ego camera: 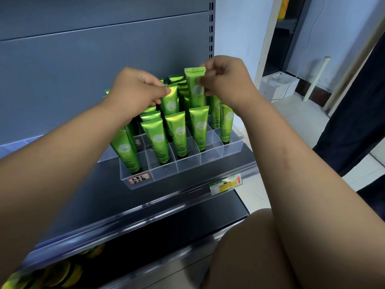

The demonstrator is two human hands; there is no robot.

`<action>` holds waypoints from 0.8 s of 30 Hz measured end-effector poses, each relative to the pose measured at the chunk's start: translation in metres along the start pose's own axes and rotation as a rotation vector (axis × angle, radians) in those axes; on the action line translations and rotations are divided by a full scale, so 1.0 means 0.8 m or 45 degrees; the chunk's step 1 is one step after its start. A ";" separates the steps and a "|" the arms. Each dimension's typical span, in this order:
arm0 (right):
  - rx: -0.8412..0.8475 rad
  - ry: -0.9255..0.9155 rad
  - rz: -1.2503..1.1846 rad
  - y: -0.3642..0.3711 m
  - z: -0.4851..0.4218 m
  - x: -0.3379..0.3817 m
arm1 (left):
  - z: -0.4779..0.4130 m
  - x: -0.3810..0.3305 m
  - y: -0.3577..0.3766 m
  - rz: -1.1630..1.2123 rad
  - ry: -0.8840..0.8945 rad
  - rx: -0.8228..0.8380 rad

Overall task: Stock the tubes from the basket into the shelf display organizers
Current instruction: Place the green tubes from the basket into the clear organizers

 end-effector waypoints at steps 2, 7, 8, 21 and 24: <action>0.022 0.010 0.034 0.001 0.000 -0.001 | 0.001 0.002 0.000 -0.050 0.012 0.006; 0.058 0.000 0.131 0.003 0.001 -0.003 | 0.003 0.004 0.001 -0.133 0.053 0.022; 0.067 -0.001 0.142 0.003 0.001 -0.005 | 0.002 0.005 0.001 -0.151 0.061 0.020; 0.255 -0.107 0.452 -0.001 0.003 -0.004 | 0.006 0.009 0.005 -0.405 0.230 -0.031; 0.310 -0.115 0.517 0.000 0.005 -0.004 | 0.008 0.008 0.004 -0.429 0.256 0.000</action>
Point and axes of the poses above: each hand's wrist, its own z-axis away from the middle knuckle, its own y-axis out of the palm, x = y × z, the point moved 1 cm from there along -z, towards the middle knuckle, and after that the axes turned 15 degrees about -y, right-handed, at the moved point
